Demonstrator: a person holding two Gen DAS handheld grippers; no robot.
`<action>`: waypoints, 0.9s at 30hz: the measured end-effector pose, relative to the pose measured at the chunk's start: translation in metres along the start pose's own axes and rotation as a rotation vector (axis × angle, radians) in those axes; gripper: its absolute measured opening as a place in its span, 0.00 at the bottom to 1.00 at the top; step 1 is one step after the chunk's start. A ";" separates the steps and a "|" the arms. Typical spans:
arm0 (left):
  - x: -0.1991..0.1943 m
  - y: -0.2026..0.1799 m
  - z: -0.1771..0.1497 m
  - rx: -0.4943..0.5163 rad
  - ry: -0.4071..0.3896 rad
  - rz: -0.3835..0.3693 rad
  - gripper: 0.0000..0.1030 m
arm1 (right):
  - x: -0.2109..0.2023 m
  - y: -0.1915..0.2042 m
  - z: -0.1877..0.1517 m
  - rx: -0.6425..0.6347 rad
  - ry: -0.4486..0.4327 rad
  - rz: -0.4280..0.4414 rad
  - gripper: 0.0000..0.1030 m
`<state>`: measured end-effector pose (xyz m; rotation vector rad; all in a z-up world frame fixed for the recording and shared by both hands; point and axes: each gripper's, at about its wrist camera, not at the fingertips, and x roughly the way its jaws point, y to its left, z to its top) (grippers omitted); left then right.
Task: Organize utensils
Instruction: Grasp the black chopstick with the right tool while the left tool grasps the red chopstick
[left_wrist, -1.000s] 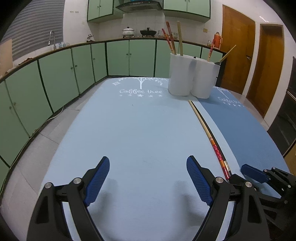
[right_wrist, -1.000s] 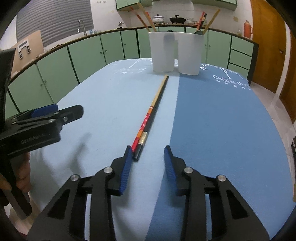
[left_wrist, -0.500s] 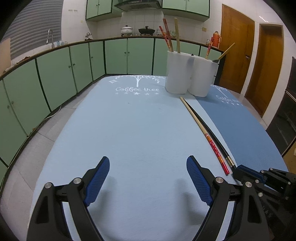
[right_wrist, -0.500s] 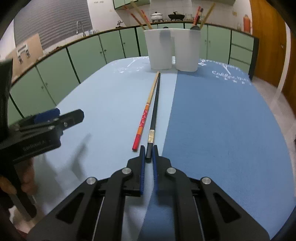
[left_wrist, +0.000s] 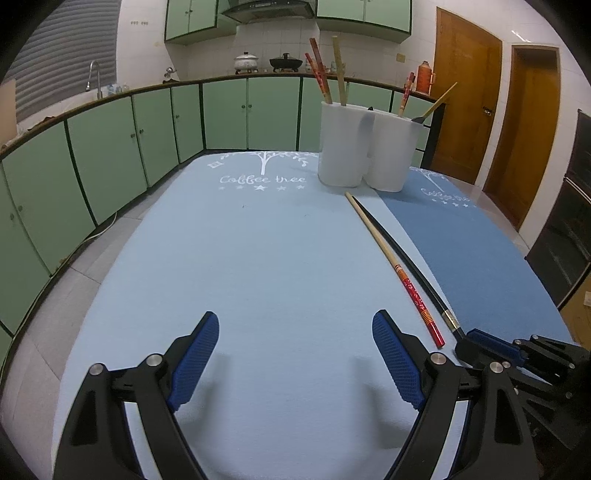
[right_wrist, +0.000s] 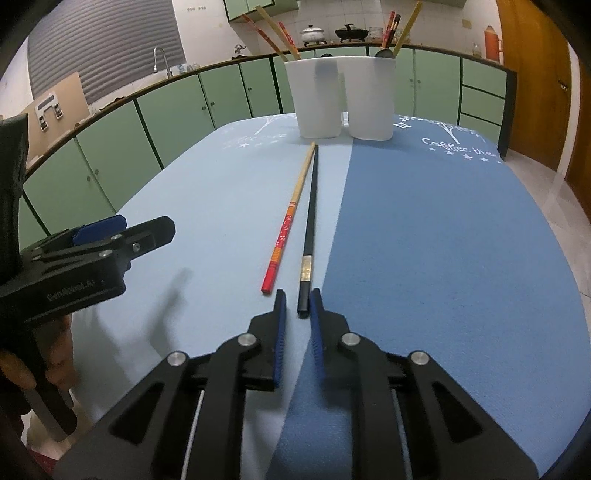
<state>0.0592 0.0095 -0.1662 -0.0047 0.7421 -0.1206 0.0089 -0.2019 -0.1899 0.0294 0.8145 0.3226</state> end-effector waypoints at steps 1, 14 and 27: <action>0.000 0.001 0.000 -0.002 0.000 -0.001 0.81 | 0.000 0.000 0.000 0.000 -0.001 0.000 0.14; 0.001 -0.010 0.001 0.007 0.004 -0.021 0.81 | -0.004 -0.012 0.002 0.040 -0.021 -0.055 0.05; 0.020 -0.066 -0.004 0.031 0.061 -0.113 0.67 | -0.019 -0.066 -0.001 0.213 -0.041 -0.152 0.05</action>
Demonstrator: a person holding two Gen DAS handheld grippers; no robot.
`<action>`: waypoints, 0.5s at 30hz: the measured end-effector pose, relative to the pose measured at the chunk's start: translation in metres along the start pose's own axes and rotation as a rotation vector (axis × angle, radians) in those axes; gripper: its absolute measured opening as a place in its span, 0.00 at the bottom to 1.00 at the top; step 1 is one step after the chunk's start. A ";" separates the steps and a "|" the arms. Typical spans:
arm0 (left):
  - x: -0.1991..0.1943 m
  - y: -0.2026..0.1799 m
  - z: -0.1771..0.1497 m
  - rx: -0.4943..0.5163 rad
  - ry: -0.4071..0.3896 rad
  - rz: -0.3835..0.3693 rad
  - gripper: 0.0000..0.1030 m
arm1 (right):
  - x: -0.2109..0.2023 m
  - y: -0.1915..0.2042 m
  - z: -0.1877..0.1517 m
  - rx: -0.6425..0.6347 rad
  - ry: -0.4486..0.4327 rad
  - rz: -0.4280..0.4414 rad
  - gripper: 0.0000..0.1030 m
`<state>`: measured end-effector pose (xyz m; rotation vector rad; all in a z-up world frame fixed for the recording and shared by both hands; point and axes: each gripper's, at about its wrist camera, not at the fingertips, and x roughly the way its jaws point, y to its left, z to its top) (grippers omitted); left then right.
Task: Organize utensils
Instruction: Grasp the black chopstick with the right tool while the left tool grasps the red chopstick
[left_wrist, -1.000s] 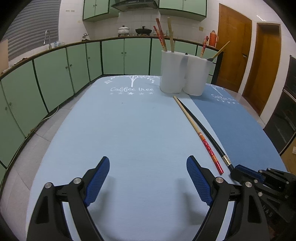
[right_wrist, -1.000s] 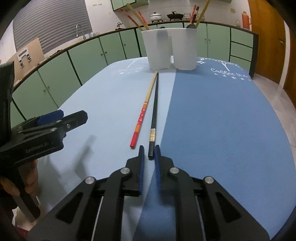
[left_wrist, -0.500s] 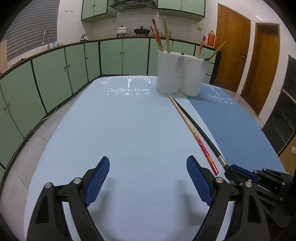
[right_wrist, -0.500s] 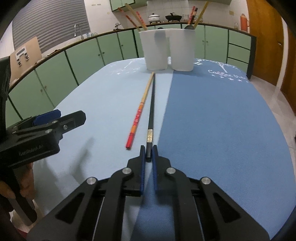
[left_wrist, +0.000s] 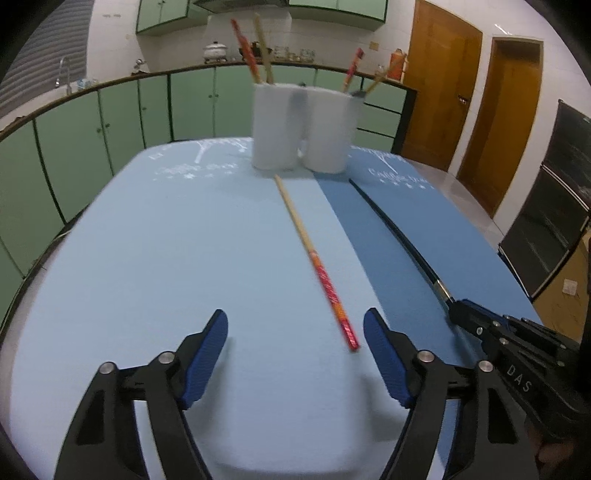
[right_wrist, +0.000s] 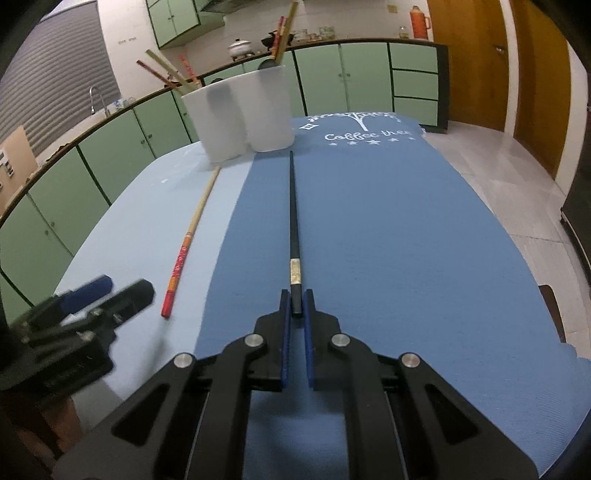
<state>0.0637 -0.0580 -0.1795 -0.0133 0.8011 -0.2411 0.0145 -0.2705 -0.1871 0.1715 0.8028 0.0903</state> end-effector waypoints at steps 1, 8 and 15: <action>0.003 -0.002 -0.001 -0.003 0.009 -0.002 0.63 | 0.001 0.000 0.000 0.001 -0.001 0.001 0.05; 0.013 -0.010 -0.001 -0.028 0.020 0.014 0.56 | 0.001 -0.003 0.002 0.004 -0.007 0.011 0.05; 0.015 -0.023 -0.003 -0.016 0.014 0.075 0.41 | -0.001 -0.001 0.007 -0.017 -0.028 0.007 0.05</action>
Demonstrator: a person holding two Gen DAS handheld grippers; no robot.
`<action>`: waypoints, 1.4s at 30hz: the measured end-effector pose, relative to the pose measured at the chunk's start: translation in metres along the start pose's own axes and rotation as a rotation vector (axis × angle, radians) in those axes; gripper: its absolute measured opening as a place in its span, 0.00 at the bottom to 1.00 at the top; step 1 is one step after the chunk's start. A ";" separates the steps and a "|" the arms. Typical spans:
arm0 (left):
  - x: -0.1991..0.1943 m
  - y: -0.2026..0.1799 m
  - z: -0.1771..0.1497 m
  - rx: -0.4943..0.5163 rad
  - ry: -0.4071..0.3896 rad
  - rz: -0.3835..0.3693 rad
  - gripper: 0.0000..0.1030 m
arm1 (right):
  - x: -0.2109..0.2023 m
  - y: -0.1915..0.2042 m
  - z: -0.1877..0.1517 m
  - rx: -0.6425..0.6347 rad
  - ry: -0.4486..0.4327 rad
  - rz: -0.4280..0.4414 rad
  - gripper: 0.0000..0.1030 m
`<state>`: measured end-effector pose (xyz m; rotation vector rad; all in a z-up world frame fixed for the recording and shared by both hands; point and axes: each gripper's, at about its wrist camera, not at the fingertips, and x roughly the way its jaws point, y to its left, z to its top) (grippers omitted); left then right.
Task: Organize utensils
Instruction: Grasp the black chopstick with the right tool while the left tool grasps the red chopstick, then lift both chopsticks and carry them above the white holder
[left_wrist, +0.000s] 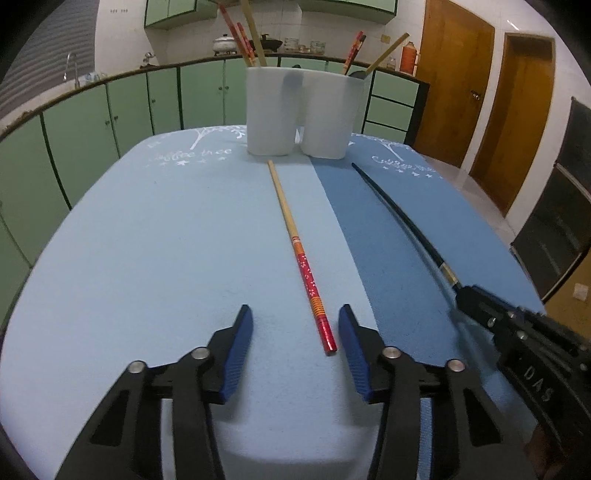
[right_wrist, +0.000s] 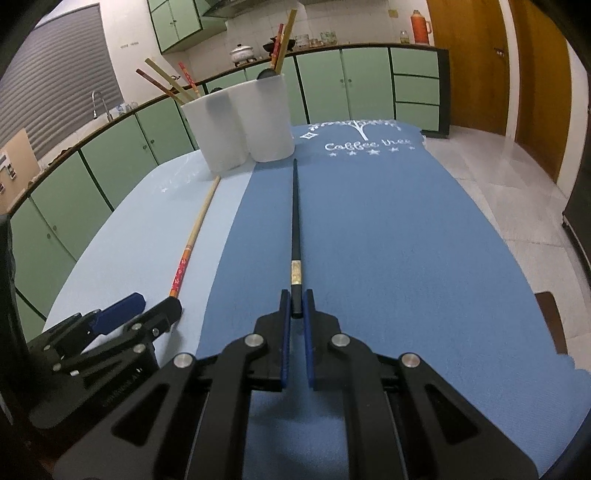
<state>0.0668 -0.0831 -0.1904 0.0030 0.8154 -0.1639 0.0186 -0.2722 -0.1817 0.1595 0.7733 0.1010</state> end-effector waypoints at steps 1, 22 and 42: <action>0.000 0.000 0.000 0.001 -0.001 0.011 0.36 | -0.001 0.000 0.000 -0.003 -0.004 -0.001 0.05; -0.038 0.004 0.018 0.051 -0.083 0.019 0.05 | -0.014 0.006 0.017 -0.082 -0.045 -0.013 0.06; -0.081 0.020 0.065 0.039 -0.182 -0.007 0.05 | -0.060 0.010 0.069 -0.122 -0.169 0.002 0.06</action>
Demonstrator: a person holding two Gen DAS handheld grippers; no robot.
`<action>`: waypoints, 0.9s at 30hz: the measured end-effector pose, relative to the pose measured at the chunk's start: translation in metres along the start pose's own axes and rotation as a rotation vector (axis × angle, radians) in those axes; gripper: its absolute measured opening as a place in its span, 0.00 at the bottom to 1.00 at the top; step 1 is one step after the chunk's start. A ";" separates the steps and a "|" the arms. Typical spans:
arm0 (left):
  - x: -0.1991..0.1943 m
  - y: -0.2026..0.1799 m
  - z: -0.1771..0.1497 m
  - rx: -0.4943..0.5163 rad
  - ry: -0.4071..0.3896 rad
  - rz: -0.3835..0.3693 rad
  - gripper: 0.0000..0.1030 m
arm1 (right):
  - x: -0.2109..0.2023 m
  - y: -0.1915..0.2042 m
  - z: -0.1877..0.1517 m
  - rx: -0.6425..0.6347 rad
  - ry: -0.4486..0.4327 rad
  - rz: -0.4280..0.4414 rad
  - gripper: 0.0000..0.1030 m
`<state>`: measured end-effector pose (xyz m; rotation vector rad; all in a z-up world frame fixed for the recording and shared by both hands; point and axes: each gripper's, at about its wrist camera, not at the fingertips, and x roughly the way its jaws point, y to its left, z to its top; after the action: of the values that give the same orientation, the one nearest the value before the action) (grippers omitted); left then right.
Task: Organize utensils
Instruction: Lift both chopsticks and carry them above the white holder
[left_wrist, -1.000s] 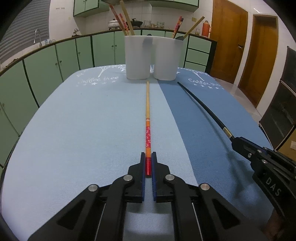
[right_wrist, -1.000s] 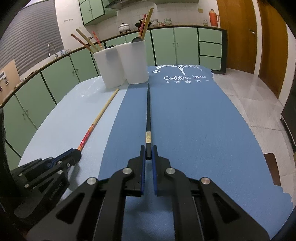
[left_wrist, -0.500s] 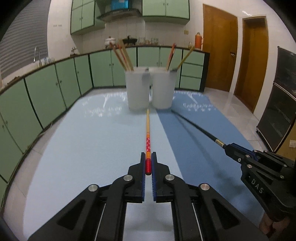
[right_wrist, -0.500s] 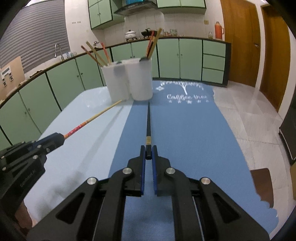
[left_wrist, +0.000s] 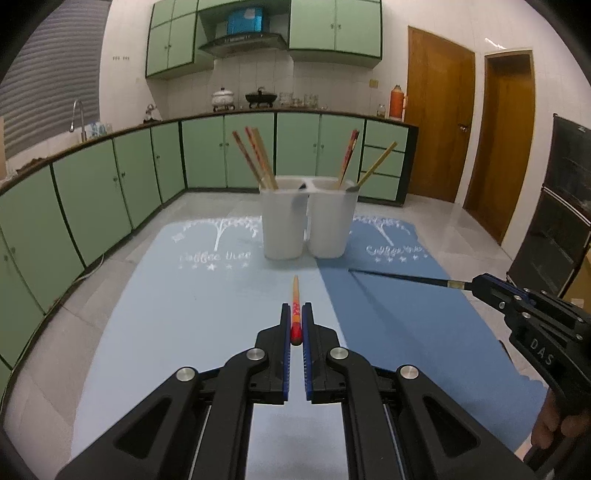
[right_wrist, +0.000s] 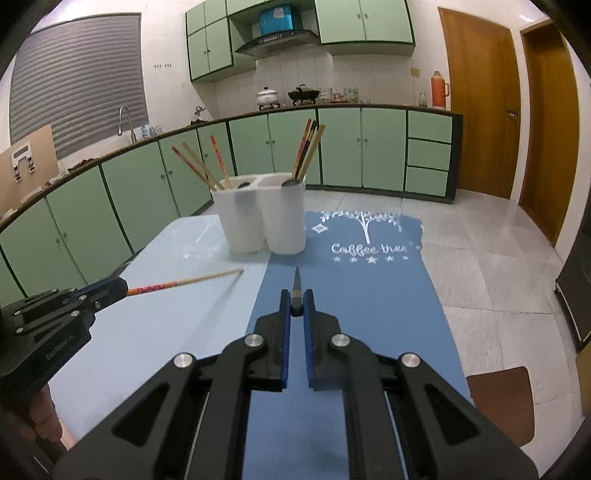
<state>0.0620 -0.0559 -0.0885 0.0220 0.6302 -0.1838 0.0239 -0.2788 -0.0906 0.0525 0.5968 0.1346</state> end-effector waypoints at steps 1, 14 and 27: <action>0.000 0.001 -0.001 -0.006 0.005 -0.002 0.05 | 0.000 0.001 -0.002 0.003 0.005 0.002 0.06; -0.027 0.013 0.045 -0.008 -0.122 -0.023 0.05 | -0.005 -0.003 0.050 -0.014 -0.043 0.045 0.06; -0.008 0.019 0.099 0.001 -0.129 -0.089 0.05 | 0.011 -0.005 0.137 -0.048 0.004 0.155 0.05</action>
<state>0.1167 -0.0436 -0.0045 -0.0166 0.5023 -0.2694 0.1106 -0.2836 0.0165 0.0515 0.5928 0.2993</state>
